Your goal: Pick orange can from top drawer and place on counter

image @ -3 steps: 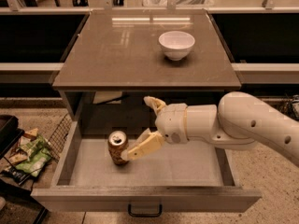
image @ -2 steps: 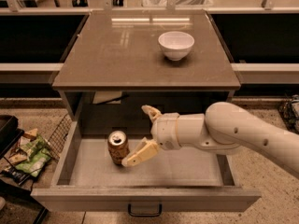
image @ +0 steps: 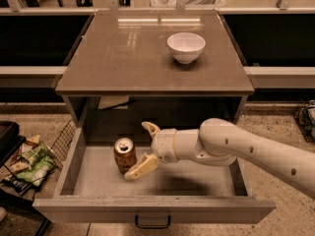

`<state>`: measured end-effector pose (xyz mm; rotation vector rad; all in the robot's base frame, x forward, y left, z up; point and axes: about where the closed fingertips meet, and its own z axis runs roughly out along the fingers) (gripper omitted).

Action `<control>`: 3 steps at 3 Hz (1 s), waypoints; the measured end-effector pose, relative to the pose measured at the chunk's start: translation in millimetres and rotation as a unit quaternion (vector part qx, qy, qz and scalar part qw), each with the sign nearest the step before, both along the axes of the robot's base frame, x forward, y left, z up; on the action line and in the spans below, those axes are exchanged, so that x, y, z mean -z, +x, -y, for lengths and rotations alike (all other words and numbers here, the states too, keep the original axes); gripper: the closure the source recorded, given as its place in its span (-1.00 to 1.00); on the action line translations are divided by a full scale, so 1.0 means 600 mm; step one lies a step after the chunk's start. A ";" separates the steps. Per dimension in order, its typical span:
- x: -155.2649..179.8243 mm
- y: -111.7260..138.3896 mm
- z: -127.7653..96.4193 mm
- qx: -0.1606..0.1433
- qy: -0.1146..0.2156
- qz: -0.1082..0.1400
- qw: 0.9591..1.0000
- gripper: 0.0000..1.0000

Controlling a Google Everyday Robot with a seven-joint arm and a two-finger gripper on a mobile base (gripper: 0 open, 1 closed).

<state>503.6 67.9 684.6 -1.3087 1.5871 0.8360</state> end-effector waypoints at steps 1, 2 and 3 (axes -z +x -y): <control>0.055 0.004 -0.049 -0.005 0.028 -0.031 0.999 -0.57; 0.077 0.004 -0.071 -0.002 0.036 -0.061 0.997 -0.11; 0.054 0.016 -0.081 0.013 0.049 -0.085 0.995 0.36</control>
Offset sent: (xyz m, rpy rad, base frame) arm 0.0045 0.0545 -0.0632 0.0918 0.1955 -0.0121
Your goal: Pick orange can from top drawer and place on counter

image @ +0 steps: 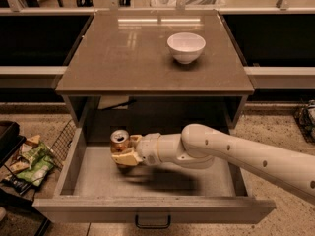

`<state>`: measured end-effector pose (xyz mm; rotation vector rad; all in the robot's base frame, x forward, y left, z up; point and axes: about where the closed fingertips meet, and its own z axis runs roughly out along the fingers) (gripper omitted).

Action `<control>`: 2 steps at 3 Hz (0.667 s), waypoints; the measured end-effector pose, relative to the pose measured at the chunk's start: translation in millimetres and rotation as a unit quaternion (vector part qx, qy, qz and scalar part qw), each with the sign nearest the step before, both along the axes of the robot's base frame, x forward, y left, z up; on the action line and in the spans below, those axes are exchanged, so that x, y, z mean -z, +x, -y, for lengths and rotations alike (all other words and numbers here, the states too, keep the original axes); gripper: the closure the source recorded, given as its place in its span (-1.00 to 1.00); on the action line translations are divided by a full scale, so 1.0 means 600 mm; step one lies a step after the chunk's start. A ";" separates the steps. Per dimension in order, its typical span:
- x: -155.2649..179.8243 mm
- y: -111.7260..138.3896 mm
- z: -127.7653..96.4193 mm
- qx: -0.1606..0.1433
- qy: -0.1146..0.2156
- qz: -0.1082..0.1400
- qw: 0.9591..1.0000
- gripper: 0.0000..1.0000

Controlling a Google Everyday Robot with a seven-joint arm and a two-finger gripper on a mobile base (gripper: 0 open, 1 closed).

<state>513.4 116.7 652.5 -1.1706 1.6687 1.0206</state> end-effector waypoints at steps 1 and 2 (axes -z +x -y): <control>-0.060 0.029 -0.001 0.006 -0.001 -0.019 1.000 0.83; -0.236 0.060 0.005 -0.003 -0.011 -0.010 1.000 1.00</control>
Offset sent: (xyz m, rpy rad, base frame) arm 0.0611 -0.0103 0.3267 -0.0713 -0.0414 -0.0015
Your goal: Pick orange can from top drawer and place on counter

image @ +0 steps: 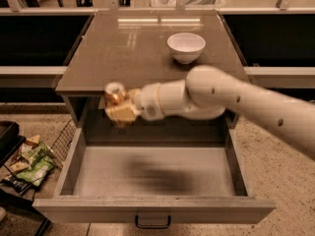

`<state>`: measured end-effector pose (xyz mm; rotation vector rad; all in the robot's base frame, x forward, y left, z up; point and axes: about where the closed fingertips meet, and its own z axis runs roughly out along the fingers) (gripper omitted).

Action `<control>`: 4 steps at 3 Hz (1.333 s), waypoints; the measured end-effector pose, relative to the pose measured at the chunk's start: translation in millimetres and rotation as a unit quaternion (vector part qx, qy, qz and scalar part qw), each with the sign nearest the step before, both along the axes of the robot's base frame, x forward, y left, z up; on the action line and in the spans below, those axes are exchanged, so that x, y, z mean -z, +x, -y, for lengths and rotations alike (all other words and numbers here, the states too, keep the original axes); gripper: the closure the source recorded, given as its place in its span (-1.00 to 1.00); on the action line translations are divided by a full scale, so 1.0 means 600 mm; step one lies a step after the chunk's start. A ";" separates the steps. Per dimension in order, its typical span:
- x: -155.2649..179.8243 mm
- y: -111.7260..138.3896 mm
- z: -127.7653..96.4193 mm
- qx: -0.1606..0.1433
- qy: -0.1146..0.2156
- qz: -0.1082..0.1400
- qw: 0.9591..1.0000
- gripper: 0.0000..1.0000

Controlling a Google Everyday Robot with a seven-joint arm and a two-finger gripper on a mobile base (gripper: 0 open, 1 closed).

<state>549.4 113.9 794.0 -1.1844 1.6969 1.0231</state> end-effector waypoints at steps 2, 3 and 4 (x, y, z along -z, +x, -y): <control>-0.286 0.077 -0.072 -0.023 0.028 0.046 0.998 1.00; -0.311 0.134 -0.102 -0.016 0.058 0.053 0.997 1.00; -0.261 0.200 -0.113 0.008 0.064 0.060 0.996 1.00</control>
Offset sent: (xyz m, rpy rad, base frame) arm 0.0859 0.0671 0.2619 0.1249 -0.1584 0.0478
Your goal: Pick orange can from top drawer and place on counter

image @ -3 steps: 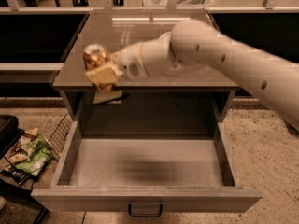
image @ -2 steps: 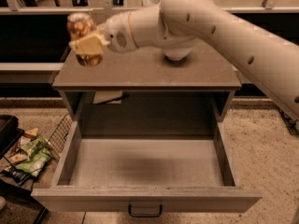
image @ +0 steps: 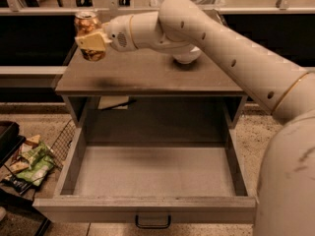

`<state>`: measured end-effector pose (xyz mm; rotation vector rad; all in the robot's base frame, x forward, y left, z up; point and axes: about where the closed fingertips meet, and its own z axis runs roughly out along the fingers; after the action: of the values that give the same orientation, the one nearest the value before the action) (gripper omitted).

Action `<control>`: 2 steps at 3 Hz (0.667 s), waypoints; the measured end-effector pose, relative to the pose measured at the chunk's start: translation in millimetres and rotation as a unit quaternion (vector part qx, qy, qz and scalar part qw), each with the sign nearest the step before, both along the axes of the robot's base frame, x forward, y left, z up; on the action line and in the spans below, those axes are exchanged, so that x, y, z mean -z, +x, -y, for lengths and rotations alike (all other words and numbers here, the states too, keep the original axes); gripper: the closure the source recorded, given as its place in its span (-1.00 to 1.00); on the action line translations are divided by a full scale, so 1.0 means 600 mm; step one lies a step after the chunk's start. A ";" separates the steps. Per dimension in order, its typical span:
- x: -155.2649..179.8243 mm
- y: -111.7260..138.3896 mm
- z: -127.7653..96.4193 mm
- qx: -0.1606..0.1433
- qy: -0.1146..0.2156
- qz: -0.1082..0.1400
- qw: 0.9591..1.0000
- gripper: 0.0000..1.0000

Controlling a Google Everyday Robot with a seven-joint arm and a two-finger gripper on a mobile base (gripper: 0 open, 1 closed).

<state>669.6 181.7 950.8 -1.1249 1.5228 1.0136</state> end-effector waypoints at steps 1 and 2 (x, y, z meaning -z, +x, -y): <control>0.067 0.052 0.009 0.027 -0.013 0.009 1.000 1.00; 0.144 0.069 0.023 0.044 -0.031 0.013 0.998 1.00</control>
Offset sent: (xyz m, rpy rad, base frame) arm 0.0525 -0.0309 -0.1491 -0.1121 -0.0260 -0.1336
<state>711.3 167.8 864.5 -1.0998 1.5778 0.8959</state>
